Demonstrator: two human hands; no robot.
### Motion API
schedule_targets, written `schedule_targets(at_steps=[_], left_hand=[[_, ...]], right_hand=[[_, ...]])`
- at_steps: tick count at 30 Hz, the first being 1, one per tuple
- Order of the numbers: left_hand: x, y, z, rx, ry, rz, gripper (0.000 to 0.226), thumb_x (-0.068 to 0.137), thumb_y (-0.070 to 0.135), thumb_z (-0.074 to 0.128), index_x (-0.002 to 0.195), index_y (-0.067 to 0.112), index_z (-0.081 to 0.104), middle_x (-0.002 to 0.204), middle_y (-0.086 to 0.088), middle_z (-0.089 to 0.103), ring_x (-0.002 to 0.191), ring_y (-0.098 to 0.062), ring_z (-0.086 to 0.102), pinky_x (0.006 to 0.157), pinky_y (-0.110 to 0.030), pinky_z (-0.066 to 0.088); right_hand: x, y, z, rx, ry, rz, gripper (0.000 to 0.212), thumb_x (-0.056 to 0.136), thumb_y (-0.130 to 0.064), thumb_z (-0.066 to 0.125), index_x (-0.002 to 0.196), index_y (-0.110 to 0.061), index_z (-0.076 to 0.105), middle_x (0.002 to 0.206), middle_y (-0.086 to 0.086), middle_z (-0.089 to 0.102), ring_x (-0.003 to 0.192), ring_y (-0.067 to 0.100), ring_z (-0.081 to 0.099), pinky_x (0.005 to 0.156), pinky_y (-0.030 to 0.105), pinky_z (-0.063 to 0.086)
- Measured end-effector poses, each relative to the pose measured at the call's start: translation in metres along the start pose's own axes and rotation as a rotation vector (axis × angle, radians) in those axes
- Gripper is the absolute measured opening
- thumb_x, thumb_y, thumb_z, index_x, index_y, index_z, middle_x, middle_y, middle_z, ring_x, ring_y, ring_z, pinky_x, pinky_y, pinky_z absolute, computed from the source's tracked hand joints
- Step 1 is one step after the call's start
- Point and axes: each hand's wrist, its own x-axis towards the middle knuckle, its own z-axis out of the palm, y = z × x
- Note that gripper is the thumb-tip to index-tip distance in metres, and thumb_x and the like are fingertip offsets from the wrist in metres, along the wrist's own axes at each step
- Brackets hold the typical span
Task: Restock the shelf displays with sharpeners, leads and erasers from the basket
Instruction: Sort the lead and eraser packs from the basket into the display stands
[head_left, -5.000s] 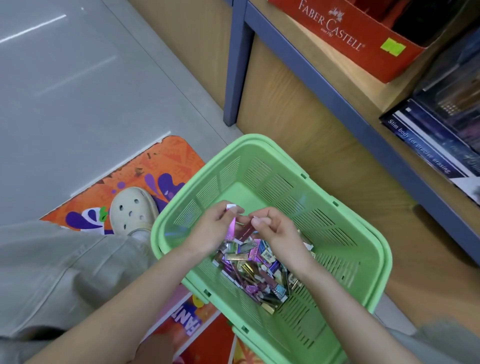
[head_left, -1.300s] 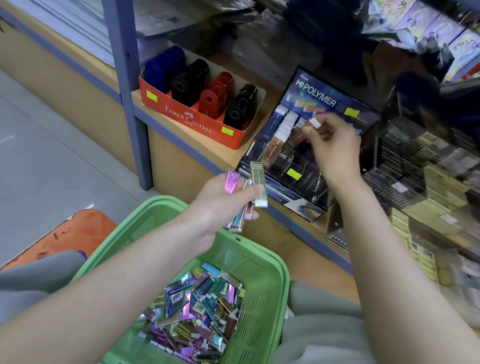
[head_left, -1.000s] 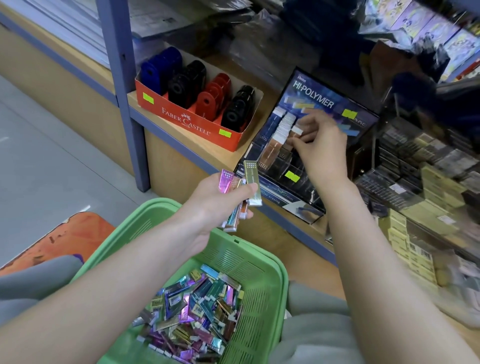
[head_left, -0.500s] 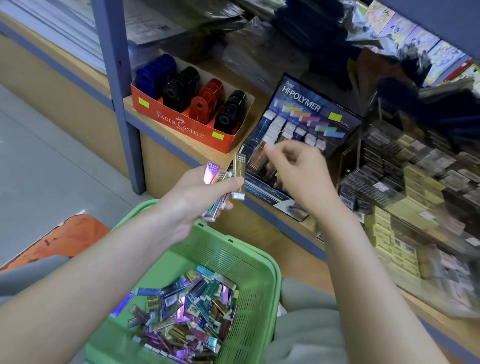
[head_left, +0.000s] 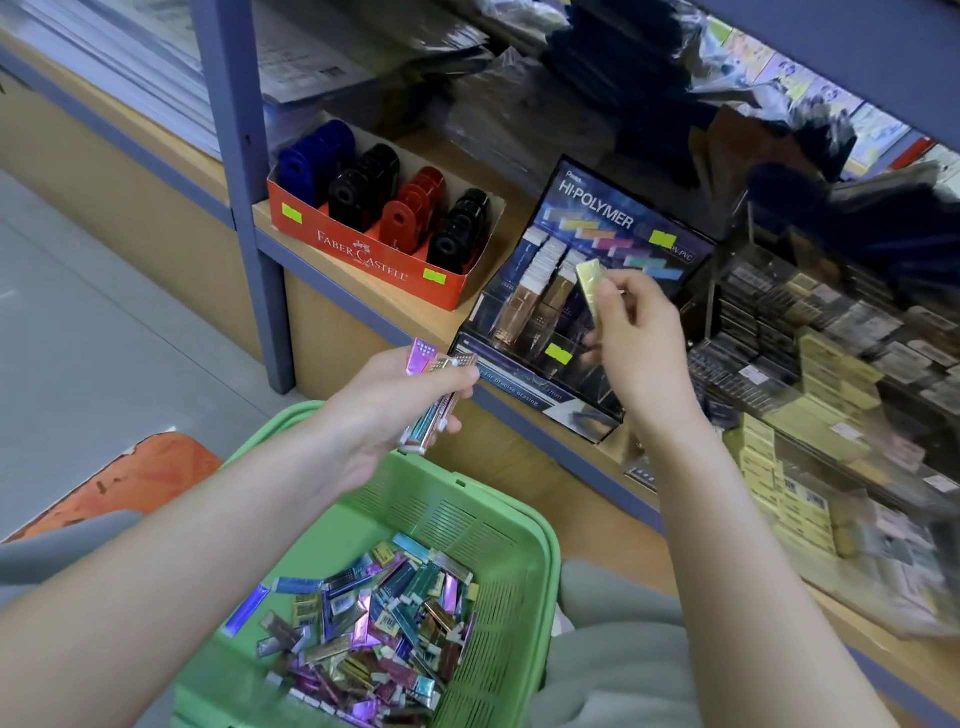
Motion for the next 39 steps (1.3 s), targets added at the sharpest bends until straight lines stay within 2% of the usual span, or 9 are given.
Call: schedule_targets(at_steps=[3,6,9,14,21,26,29,35,39], left_hand=[[0.003,-0.001,0.000,-0.031,0.014,-0.059,0.012,0.084,0.017,0.068,0.092,0.011,0.062,0.081,-0.005,0.064,0.053,-0.007,0.060,0.047,-0.019,0.044],[0.003,-0.001,0.001,-0.039,0.010,-0.082,0.015,0.083,0.014,0.068,0.095,0.009,0.061,0.075,-0.007,0.062,0.048,-0.005,0.059,0.041,-0.017,0.042],[0.004,0.000,0.003,-0.049,0.004,-0.084,0.016,0.083,0.014,0.068,0.096,0.008,0.062,0.072,-0.006,0.061,0.044,-0.004,0.058,0.038,-0.015,0.040],[0.006,-0.001,0.005,-0.070,0.004,-0.091,0.017,0.084,0.015,0.069,0.098,0.010,0.061,0.070,-0.005,0.062,0.046,-0.005,0.060,0.038,-0.015,0.040],[0.008,0.000,0.003,-0.102,-0.007,-0.081,0.014,0.083,0.017,0.070,0.094,0.014,0.062,0.071,-0.004,0.063,0.048,-0.005,0.060,0.041,-0.015,0.044],[0.009,-0.001,0.003,-0.146,-0.008,-0.081,0.014,0.082,0.017,0.071,0.092,0.015,0.062,0.073,-0.005,0.063,0.048,-0.005,0.060,0.042,-0.016,0.046],[0.010,-0.001,0.003,-0.164,-0.003,-0.087,0.014,0.081,0.016,0.072,0.092,0.016,0.062,0.073,-0.005,0.064,0.049,-0.005,0.060,0.043,-0.015,0.046],[0.010,0.001,-0.001,-0.201,0.001,-0.056,0.018,0.081,0.012,0.071,0.097,0.016,0.064,0.073,-0.004,0.064,0.050,-0.006,0.060,0.042,-0.016,0.045],[0.010,0.002,-0.002,-0.216,0.015,-0.011,0.019,0.082,0.010,0.070,0.099,0.016,0.065,0.073,-0.005,0.065,0.051,-0.006,0.060,0.045,-0.016,0.047]], right_hand=[[0.013,0.014,-0.005,-0.117,0.072,-0.027,0.025,0.099,-0.018,0.046,0.122,-0.016,0.055,0.110,0.005,0.058,0.092,0.017,0.056,0.079,0.026,0.047],[0.018,0.017,-0.005,-0.125,0.160,-0.090,0.023,0.090,-0.017,0.063,0.112,-0.017,0.057,0.094,-0.004,0.058,0.073,0.002,0.054,0.062,0.003,0.039],[0.025,0.019,0.001,-0.146,0.198,-0.163,0.009,0.089,-0.017,0.064,0.095,-0.021,0.058,0.085,-0.004,0.062,0.070,0.002,0.057,0.063,0.007,0.043],[0.035,0.024,0.009,-0.233,0.132,-0.246,0.018,0.097,-0.015,0.052,0.108,-0.012,0.066,0.100,0.007,0.065,0.089,0.020,0.064,0.083,0.032,0.053],[0.041,0.018,0.016,-0.377,0.058,-0.359,0.029,0.095,-0.009,0.054,0.124,-0.010,0.062,0.113,0.010,0.062,0.104,0.020,0.056,0.096,0.030,0.042],[0.044,0.022,0.021,-0.328,0.113,-0.309,0.021,0.089,-0.011,0.064,0.109,-0.009,0.060,0.088,-0.007,0.052,0.074,0.006,0.048,0.082,0.034,0.051],[0.045,0.025,0.022,-0.369,0.119,-0.338,0.019,0.085,-0.009,0.068,0.104,-0.008,0.065,0.102,-0.003,0.047,0.077,0.010,0.050,0.080,0.031,0.052],[0.034,0.020,0.023,-0.416,0.148,-0.320,0.028,0.095,-0.013,0.054,0.122,-0.011,0.057,0.118,0.005,0.049,0.086,0.013,0.051,0.079,0.028,0.047],[0.012,0.005,0.025,-0.256,0.143,-0.343,0.011,0.097,-0.019,0.051,0.100,-0.016,0.061,0.090,-0.002,0.055,0.069,0.002,0.046,0.068,0.018,0.038]])
